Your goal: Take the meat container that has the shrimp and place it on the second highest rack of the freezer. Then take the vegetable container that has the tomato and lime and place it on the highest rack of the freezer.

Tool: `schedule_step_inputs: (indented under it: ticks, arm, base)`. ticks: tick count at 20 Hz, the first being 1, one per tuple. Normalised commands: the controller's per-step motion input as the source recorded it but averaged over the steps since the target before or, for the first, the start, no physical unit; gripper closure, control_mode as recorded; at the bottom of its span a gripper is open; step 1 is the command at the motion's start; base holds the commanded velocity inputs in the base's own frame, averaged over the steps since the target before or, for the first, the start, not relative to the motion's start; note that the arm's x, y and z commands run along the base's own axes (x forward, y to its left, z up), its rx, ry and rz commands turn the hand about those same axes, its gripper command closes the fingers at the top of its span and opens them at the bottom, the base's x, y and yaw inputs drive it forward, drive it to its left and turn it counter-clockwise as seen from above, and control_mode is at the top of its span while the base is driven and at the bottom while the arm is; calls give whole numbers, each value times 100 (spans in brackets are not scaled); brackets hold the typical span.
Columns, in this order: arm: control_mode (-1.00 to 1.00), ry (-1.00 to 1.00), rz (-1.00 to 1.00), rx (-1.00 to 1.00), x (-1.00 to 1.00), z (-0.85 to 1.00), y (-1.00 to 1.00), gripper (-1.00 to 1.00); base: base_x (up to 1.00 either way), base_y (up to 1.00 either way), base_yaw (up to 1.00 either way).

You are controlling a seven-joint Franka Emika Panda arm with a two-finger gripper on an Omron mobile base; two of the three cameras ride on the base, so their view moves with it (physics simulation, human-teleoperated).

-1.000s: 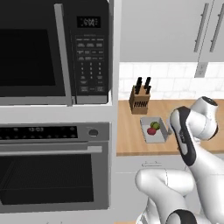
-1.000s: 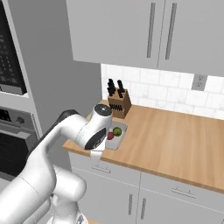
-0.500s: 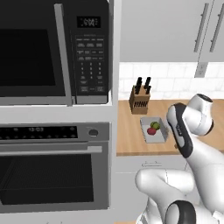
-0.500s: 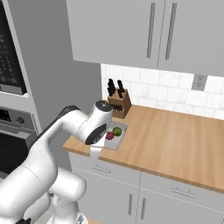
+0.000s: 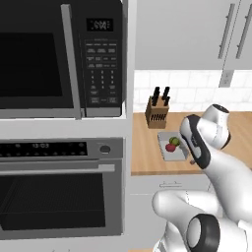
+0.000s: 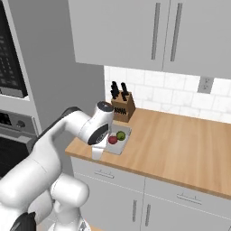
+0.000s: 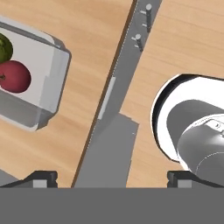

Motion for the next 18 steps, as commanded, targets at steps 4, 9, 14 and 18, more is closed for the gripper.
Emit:
schedule_step_inputs:
  ticks: [4,9,14,18]
  arm:
    - [-100,6,0,4,18,-27,0,-100]
    - [-100,6,0,6,23,-30,0,-100]
    - [-100,6,1,4,32,-25,0,-100]
    - [-100,9,0,2,36,-19,0,-100]
  base:
    - [0,0,0]
    - [0,0,0]
    - [0,0,0]
    - [0,0,0]
